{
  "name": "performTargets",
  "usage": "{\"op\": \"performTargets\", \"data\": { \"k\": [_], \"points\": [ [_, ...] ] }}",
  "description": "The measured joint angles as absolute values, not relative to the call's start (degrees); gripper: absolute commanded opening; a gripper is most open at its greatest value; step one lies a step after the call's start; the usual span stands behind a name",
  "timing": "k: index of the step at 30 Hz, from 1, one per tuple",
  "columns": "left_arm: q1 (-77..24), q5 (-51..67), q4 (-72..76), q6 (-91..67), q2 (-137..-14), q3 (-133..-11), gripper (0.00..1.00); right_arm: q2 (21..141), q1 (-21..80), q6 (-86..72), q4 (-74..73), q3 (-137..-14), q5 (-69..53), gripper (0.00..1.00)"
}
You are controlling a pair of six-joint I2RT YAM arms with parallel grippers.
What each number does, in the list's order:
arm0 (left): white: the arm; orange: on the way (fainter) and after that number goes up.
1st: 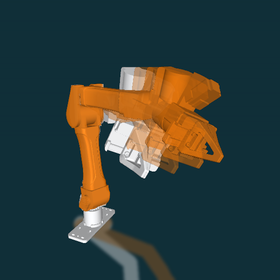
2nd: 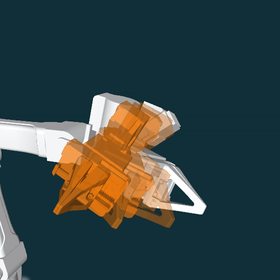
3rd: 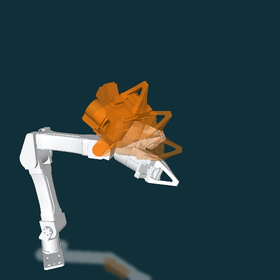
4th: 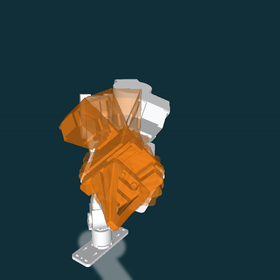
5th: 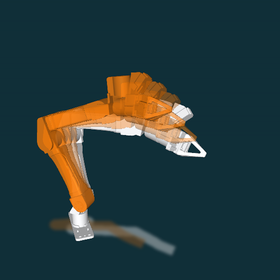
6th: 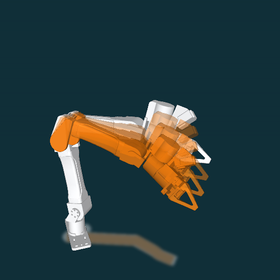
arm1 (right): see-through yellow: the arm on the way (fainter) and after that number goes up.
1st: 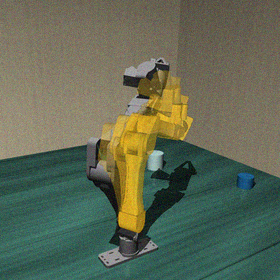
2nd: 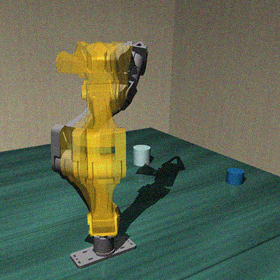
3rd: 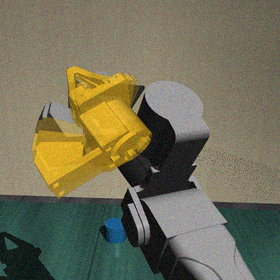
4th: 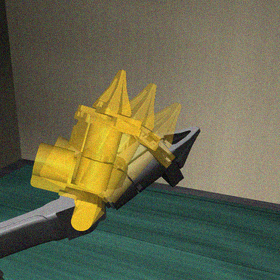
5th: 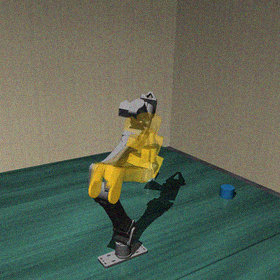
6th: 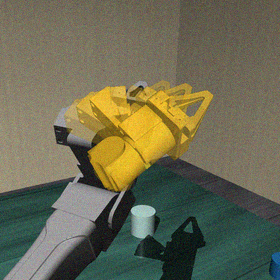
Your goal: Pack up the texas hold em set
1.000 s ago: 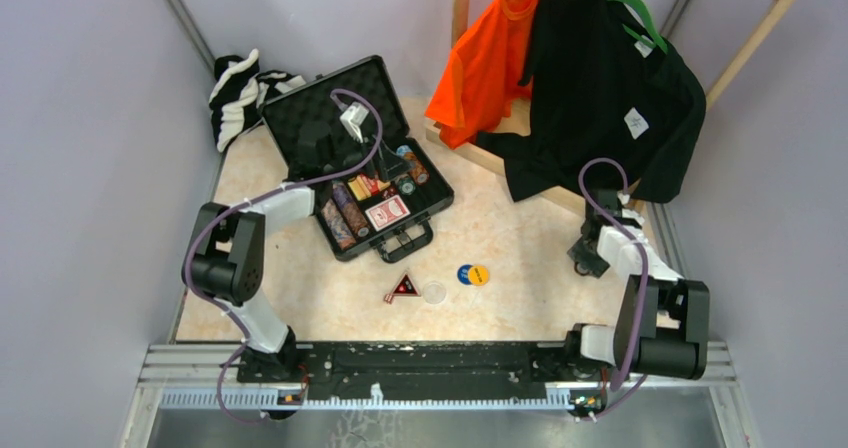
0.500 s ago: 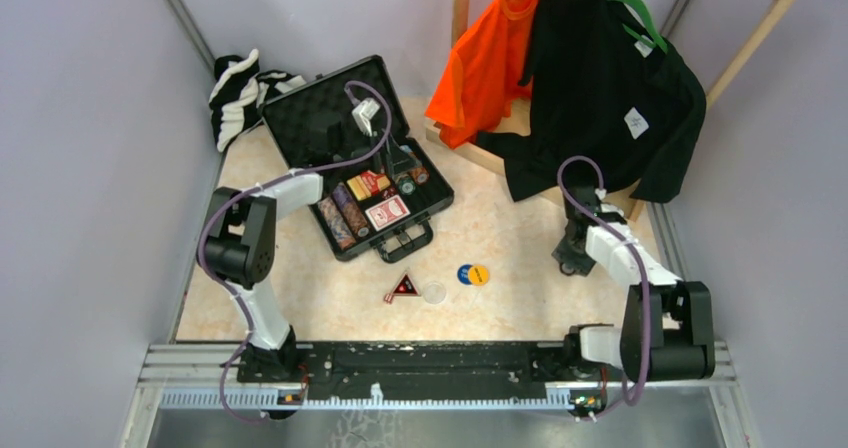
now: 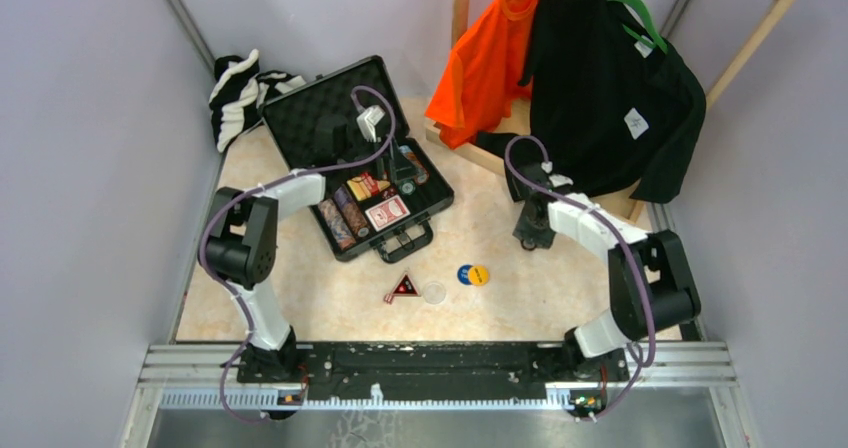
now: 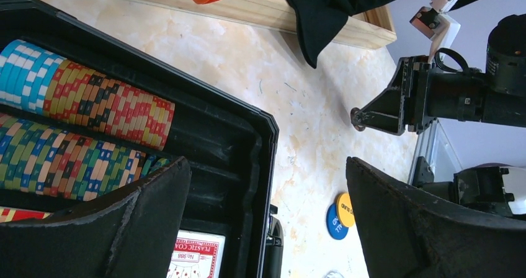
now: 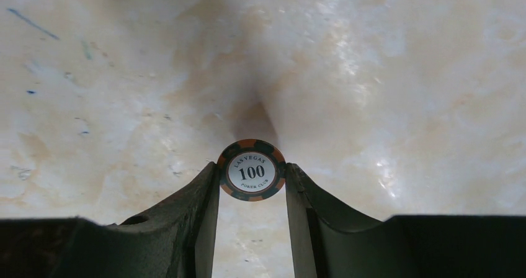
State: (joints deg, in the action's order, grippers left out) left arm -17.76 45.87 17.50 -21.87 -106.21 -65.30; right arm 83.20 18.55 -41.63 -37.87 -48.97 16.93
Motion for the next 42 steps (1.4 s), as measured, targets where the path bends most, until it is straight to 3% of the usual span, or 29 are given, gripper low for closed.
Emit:
{"op": "performTargets", "data": {
  "k": [27,42],
  "points": [
    [-17.91,46.11,2.46,-22.94,-104.79,-66.02,0.99,99.63,34.98,-36.75,-31.99,-65.30,15.55,0.39],
    [-18.76,48.82,-4.54,-23.33,-109.12,-71.13,0.96,100.01,40.21,-34.63,-32.86,-71.29,14.74,0.39]
  ]
}}
